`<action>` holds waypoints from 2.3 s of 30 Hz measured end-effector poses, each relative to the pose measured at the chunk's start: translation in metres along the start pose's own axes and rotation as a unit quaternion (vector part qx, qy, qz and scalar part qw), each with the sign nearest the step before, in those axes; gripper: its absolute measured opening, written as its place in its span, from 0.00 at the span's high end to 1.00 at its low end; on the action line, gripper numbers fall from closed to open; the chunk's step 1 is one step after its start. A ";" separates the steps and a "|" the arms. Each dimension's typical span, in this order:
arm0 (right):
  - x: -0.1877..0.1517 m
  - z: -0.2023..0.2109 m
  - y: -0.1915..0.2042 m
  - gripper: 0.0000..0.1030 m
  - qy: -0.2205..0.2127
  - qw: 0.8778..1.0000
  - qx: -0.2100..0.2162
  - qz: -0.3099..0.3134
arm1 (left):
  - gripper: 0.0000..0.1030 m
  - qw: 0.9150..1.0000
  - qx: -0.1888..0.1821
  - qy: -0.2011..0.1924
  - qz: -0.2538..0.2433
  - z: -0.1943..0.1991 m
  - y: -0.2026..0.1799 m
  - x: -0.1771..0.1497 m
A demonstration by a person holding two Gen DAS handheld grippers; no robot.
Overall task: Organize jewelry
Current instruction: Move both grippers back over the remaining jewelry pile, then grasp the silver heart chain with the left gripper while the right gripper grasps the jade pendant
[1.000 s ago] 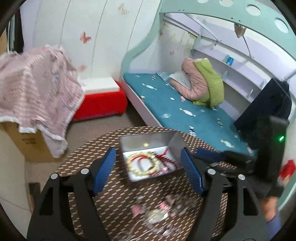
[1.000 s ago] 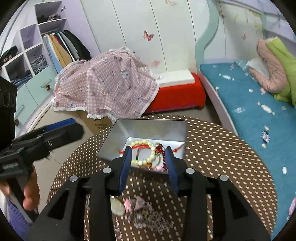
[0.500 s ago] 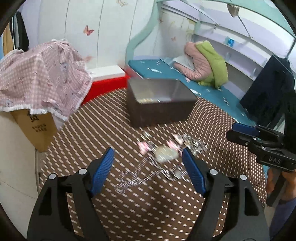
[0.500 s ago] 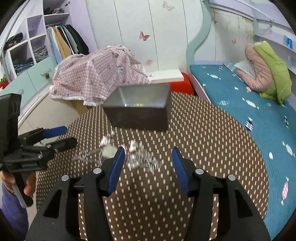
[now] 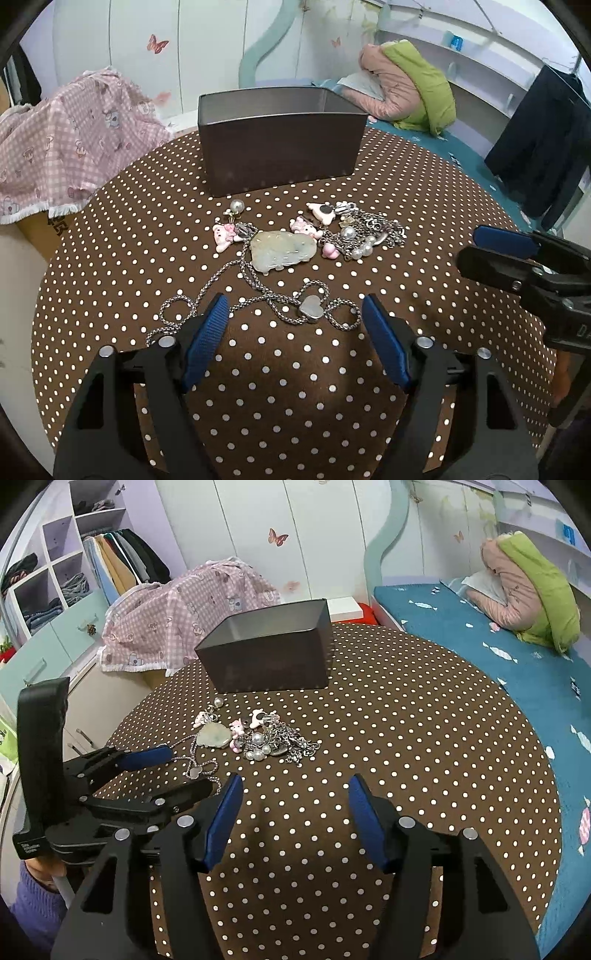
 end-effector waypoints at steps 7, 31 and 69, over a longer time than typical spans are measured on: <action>0.002 0.002 -0.006 0.42 -0.003 1.000 0.003 -0.005 | 0.47 1.000 0.026 0.001 -0.010 -0.003 0.002 0.007; 0.026 -0.034 0.050 0.41 0.022 0.997 0.004 0.071 | 0.88 0.999 -0.020 -0.018 0.030 0.023 0.056 -0.004; 0.028 -0.094 0.095 0.74 0.075 0.961 0.007 0.266 | 0.88 0.995 -0.043 -0.058 0.062 0.070 0.085 0.011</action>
Point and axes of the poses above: each gripper's, at about its wrist camera, not at the fingertips, and z roughly against the way its jaws point, y to its left, x to its top, the point moved 8 cm from there along -z, roughly the way its jaws point, and after that the axes turned 7 degrees about y, right-handed, at the moved point
